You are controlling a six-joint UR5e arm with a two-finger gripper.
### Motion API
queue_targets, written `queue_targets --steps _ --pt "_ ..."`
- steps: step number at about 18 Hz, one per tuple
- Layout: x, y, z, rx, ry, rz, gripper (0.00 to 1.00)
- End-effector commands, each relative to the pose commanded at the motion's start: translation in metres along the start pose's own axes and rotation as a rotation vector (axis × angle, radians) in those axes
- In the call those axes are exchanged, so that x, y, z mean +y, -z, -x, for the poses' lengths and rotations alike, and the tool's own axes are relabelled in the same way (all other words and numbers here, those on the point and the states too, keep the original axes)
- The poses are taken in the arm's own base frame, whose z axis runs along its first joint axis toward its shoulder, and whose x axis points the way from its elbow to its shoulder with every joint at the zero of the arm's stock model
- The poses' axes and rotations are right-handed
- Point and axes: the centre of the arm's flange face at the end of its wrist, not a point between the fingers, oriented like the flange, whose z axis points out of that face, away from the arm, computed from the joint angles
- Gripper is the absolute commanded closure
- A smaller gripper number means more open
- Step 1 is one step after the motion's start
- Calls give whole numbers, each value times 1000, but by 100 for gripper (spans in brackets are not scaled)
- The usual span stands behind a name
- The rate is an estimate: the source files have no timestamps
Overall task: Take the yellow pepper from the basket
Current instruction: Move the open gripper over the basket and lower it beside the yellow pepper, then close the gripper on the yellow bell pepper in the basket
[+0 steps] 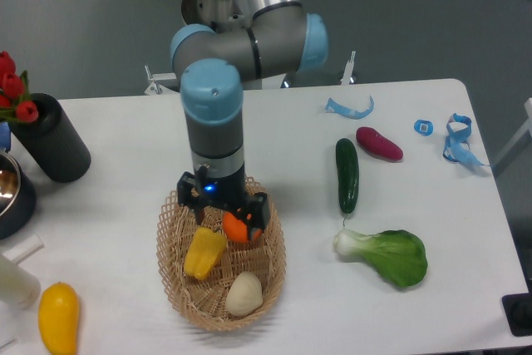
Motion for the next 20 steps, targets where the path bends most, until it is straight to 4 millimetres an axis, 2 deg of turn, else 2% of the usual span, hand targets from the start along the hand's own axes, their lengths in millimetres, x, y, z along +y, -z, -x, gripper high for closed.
queue_targets --steps 5,11,14,20 --pt "1 -23 -7 24 -62 31 0" --pt "-1 -35 -10 36 -78 43 0" --pt "-1 -51 -14 51 -84 63 0" --pt "0 -62 -17 62 -86 76 0"
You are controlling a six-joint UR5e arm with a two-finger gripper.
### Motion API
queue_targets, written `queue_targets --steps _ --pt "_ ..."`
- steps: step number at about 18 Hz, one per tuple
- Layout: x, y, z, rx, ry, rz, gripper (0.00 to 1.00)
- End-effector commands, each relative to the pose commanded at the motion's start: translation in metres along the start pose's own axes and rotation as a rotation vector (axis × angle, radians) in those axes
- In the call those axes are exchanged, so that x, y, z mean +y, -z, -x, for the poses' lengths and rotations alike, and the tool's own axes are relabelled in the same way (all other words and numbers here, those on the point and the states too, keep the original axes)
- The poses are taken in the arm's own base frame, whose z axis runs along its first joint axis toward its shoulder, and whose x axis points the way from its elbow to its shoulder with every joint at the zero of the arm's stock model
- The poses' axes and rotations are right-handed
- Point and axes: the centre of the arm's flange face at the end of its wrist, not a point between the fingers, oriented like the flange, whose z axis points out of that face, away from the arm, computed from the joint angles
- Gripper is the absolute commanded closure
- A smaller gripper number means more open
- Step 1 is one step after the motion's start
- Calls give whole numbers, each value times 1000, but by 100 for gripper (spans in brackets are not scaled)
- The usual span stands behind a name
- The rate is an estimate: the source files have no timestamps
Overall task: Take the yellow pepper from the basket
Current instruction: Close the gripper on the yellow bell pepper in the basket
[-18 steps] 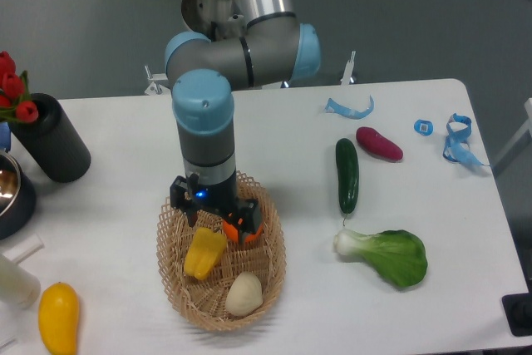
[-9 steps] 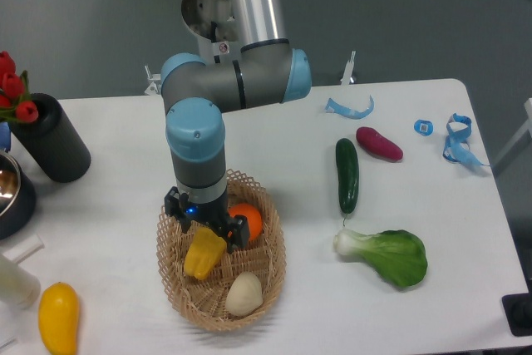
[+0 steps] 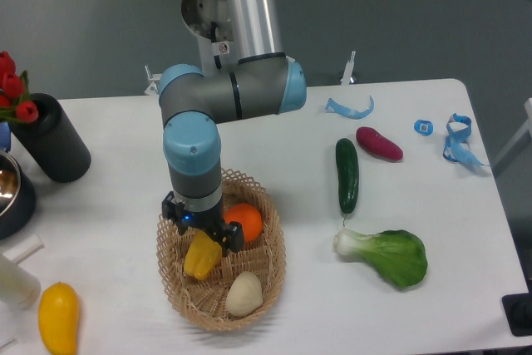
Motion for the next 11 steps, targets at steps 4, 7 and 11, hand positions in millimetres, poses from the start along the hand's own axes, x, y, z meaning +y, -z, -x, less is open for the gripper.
queue_targets --steps 4,7,11 --pt "-1 -10 -2 8 -2 12 0" --pt "-1 -12 -1 10 -2 14 28" --pt "-4 -7 0 3 -4 6 51"
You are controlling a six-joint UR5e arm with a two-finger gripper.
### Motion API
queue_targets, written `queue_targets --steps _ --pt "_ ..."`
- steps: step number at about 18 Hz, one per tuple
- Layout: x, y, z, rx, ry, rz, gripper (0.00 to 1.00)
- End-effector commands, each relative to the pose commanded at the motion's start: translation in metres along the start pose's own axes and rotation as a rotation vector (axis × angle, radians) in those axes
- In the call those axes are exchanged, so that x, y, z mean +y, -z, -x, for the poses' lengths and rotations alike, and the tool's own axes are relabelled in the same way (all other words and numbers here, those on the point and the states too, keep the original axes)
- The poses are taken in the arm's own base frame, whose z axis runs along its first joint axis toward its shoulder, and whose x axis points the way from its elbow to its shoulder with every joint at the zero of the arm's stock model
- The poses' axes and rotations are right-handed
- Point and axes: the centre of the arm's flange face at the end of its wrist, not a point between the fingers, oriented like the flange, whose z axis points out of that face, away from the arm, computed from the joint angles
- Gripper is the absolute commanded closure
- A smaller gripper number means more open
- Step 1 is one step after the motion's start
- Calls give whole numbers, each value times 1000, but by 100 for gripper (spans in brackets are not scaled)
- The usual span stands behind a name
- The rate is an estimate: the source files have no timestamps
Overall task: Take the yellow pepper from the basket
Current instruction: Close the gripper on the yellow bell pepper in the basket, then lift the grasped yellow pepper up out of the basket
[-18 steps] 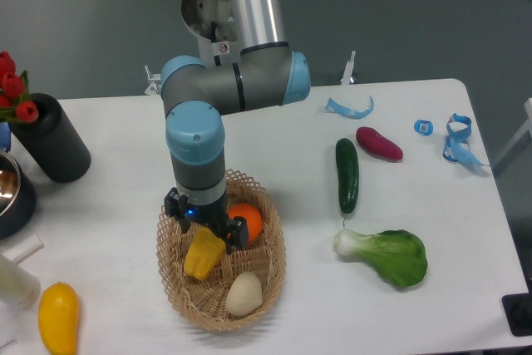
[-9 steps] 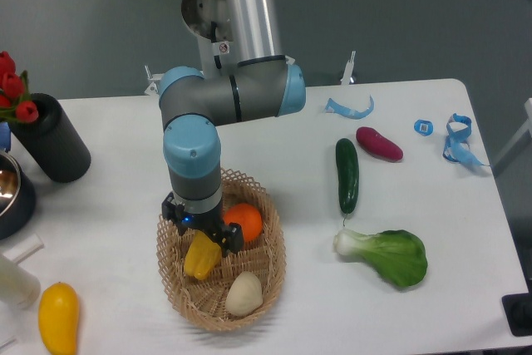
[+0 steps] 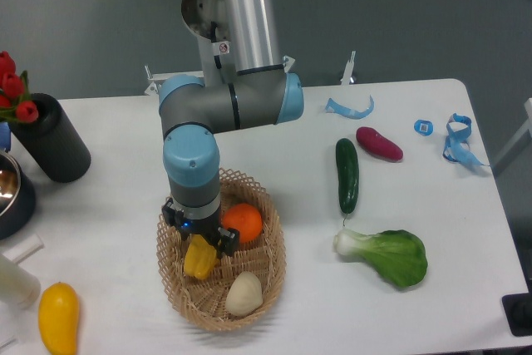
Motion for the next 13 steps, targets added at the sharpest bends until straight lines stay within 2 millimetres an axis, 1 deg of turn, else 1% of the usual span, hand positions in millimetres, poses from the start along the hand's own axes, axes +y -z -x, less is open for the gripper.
queue_targets --steps 3,7,8,9,11,12,13 --pt "-1 7 1 -5 1 -11 70" --pt "-5 28 6 -29 -2 -42 72" --pt "-7 44 10 -47 -5 -65 72" --pt "-8 65 15 -69 -5 -97 72" --pt "-11 100 29 -96 10 -169 72" --pt "-11 116 40 -93 25 -222 72" --pt "-9 136 54 -87 46 -286 72"
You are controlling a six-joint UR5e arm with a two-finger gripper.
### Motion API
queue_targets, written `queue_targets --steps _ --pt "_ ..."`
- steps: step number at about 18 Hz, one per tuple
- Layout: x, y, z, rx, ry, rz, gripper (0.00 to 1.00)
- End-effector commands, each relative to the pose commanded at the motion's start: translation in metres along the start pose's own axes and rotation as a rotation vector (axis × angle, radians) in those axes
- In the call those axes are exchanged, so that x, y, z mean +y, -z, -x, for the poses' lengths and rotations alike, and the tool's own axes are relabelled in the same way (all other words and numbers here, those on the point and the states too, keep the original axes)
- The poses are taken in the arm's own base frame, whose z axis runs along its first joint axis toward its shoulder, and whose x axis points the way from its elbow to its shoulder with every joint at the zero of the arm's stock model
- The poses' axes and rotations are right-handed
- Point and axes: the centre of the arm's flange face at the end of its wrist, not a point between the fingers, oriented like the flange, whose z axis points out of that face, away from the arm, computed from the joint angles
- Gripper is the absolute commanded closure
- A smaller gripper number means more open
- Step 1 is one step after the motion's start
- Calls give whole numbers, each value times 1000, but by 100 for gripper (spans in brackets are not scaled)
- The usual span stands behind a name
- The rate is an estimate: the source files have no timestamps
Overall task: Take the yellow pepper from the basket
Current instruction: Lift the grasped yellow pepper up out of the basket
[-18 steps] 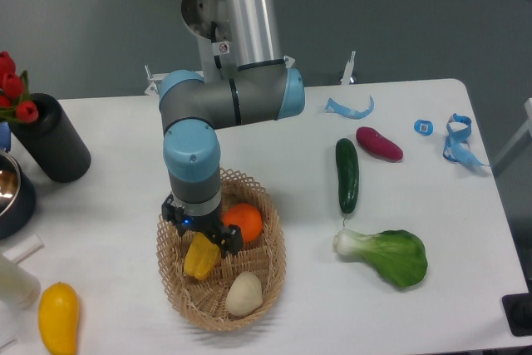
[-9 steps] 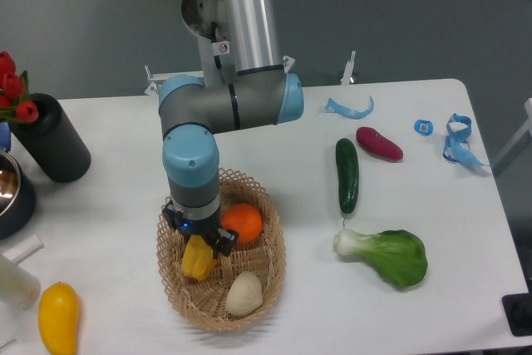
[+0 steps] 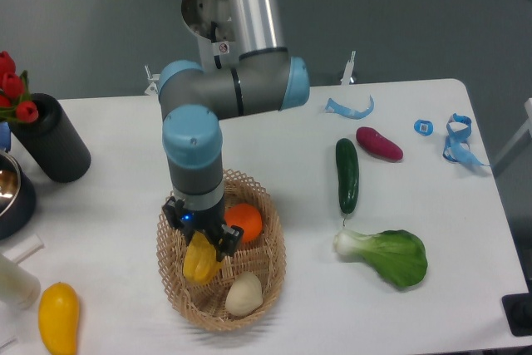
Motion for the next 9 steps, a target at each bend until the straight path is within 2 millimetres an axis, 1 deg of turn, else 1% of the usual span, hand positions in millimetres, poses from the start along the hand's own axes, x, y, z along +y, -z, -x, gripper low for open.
queue_targets --steps 2,3,7,9 --pt "-5 37 26 -1 30 -110 72" --pt "-4 50 40 -12 44 -146 72" --pt "-9 84 77 -7 67 -266 72" --pt "-16 88 83 -1 55 -293 72"
